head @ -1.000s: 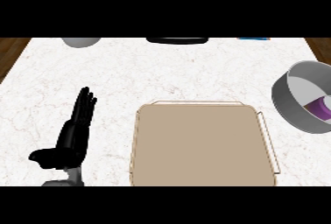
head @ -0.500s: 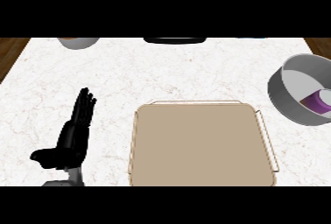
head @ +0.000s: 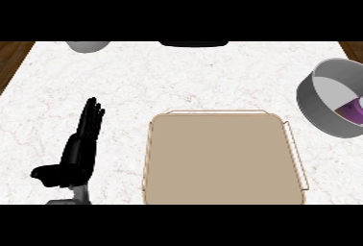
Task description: Pick the can from the tray and place it in the pot
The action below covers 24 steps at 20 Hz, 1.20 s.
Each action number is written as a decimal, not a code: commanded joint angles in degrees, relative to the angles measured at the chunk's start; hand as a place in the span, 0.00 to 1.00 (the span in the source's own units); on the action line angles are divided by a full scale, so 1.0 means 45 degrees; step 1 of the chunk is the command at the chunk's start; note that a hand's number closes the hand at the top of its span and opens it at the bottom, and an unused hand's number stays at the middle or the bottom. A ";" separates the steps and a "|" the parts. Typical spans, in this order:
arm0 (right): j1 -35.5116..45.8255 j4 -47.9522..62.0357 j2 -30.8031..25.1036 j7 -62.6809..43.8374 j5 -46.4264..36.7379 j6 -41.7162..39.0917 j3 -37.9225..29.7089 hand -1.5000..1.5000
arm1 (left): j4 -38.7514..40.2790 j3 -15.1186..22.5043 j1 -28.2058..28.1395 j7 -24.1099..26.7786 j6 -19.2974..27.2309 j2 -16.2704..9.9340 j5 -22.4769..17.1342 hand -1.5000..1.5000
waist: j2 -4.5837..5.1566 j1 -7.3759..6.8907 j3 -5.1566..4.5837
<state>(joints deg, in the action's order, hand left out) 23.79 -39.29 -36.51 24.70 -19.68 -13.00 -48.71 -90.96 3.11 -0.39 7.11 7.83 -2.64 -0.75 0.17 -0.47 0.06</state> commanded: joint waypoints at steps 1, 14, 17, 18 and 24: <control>0.0695 0.1419 -0.1105 0.0355 0.0769 -0.0128 -0.0368 0.00 | 0.0899 -0.0658 0.0994 0.0062 -0.0265 -0.0337 -0.0255 0.50 | 0.0013 0.0017 0.0000; -0.0450 0.5680 -0.4294 0.3969 0.1195 -0.1739 -0.1074 0.00 | -0.0306 0.0199 -0.0311 0.0200 -0.0140 0.0037 0.0191 0.50 | 0.0089 -0.0199 0.0064; -0.0352 0.6040 -0.4598 0.3796 0.1463 -0.1643 -0.1353 0.00 | 0.0446 0.0084 0.0619 0.0008 0.0134 0.0311 0.0240 0.50 | 0.0127 -0.0138 0.0077; -0.0407 0.6137 -0.4630 0.3778 0.1615 -0.1324 -0.1563 0.00 | -0.0208 0.0483 -0.0103 -0.0190 0.0105 0.0358 0.0379 0.50 | 0.0110 -0.0235 0.0091; -0.0703 0.6514 -0.4981 0.3751 0.2155 -0.1351 -0.2064 0.00 | -0.0276 0.0097 0.0187 -0.0143 0.0018 0.0044 0.0282 0.50 | 0.0124 -0.0232 0.0109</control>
<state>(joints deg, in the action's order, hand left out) 21.66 -11.26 -58.05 41.16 -11.27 -18.86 -56.72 -91.40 3.54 0.49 6.52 7.85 -2.16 0.22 0.67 -1.39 0.45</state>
